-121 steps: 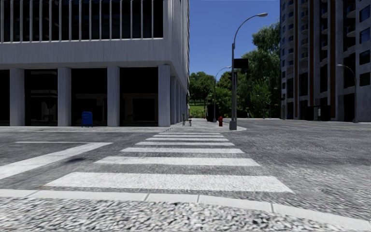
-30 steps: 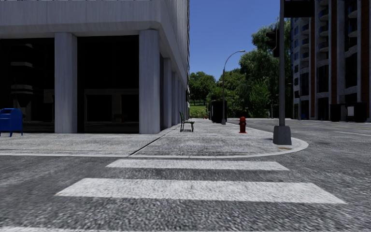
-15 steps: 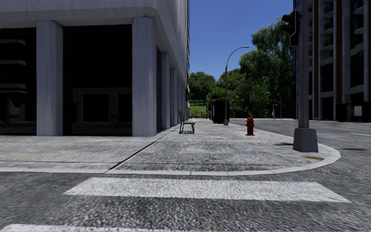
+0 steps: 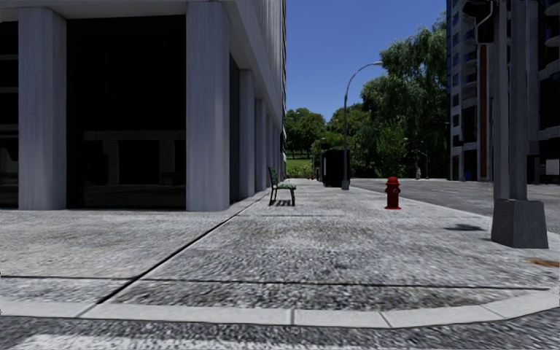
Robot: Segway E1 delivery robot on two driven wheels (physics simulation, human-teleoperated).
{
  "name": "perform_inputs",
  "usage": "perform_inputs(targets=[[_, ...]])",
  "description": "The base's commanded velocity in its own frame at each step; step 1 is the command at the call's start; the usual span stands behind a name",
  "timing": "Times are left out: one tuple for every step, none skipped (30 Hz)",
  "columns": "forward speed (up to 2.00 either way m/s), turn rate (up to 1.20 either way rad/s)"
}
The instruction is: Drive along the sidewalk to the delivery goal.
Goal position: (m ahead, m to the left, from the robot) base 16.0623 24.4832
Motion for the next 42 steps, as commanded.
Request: perform_inputs(targets=[[2.0,0.13],[2.0,0.22],[2.0,0.28],[2.0,0.28],[2.0,0.34],[1.94,0.37],[1.83,0.43],[1.83,0.43],[1.71,0.51],[1.59,0.59],[1.59,0.59],[1.51,0.64],[1.48,0.65],[1.47,0.65],[1.47,0.65],[1.47,0.65],[1.47,0.65],[1.47,0.65],[1.47,0.65],[1.47,0.65],[1.47,0.65],[1.51,0.65],[1.51,0.65],[1.53,0.65],[1.53,0.66],[1.53,0.67],[1.53,0.67],[1.53,0.67],[1.53,0.68],[1.53,0.68],[1.53,0.68],[1.53,0.68],[1.53,0.68],[1.53,0.68],[1.53,0.68],[1.53,0.68],[1.53,0.68],[1.53,0.68],[1.53,0.68],[1.53,0.68],[1.53,0.68],[1.54,0.68]])
